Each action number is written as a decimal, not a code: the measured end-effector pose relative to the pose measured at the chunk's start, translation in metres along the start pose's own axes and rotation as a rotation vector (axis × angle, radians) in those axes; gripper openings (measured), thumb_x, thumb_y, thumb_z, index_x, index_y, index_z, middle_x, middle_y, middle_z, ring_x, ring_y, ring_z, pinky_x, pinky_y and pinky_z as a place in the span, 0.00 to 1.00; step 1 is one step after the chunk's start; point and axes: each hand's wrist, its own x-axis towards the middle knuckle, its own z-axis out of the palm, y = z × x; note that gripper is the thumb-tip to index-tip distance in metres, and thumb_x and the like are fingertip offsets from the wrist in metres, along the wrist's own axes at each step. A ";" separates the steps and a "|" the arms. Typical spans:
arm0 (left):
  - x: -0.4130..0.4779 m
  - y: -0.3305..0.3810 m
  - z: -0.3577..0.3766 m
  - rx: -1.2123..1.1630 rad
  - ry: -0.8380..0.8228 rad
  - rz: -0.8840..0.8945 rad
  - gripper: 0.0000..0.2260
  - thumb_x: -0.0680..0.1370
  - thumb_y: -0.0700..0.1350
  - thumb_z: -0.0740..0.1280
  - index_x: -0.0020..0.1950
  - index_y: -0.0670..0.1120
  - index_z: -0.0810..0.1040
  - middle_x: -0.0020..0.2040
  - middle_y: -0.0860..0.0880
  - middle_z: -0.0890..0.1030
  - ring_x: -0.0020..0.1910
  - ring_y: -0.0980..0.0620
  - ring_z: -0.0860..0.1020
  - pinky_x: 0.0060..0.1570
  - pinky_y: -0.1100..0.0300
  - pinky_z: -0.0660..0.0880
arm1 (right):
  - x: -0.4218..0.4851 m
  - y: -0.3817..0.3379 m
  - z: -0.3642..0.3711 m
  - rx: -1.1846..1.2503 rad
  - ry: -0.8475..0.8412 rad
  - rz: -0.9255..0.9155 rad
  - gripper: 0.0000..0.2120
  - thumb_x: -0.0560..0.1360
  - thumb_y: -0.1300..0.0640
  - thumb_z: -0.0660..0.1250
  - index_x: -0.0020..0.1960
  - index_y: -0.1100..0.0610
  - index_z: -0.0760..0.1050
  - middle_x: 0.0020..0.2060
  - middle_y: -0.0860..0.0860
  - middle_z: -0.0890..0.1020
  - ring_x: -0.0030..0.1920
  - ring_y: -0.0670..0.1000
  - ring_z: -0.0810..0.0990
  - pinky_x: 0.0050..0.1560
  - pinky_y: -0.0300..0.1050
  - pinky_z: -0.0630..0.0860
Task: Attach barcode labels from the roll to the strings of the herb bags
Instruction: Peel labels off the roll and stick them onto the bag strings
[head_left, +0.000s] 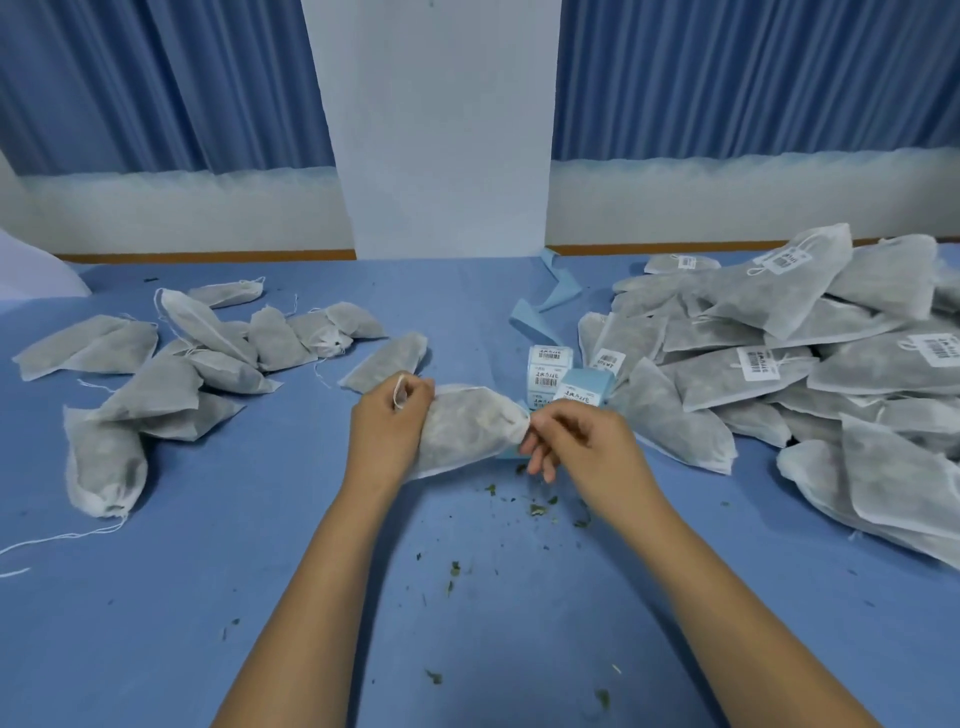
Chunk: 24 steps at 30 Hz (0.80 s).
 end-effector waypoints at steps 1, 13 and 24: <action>-0.002 0.001 0.001 0.003 -0.001 0.031 0.15 0.79 0.43 0.65 0.31 0.47 0.70 0.26 0.59 0.70 0.29 0.62 0.68 0.32 0.71 0.65 | 0.000 0.000 -0.001 0.059 0.018 0.009 0.09 0.79 0.61 0.64 0.41 0.62 0.78 0.30 0.55 0.81 0.27 0.51 0.77 0.34 0.40 0.75; -0.015 0.004 0.003 0.229 0.087 0.101 0.04 0.78 0.50 0.67 0.48 0.50 0.77 0.42 0.58 0.78 0.41 0.58 0.75 0.40 0.63 0.68 | -0.003 0.000 0.001 0.005 0.103 0.046 0.10 0.77 0.66 0.64 0.39 0.57 0.76 0.28 0.48 0.80 0.27 0.44 0.75 0.34 0.36 0.74; -0.035 0.021 0.030 0.197 -0.207 0.774 0.12 0.75 0.52 0.69 0.46 0.43 0.78 0.45 0.50 0.78 0.46 0.50 0.74 0.50 0.58 0.70 | -0.004 -0.008 0.013 0.894 0.128 0.235 0.08 0.78 0.70 0.59 0.43 0.61 0.74 0.34 0.53 0.81 0.34 0.46 0.76 0.35 0.34 0.74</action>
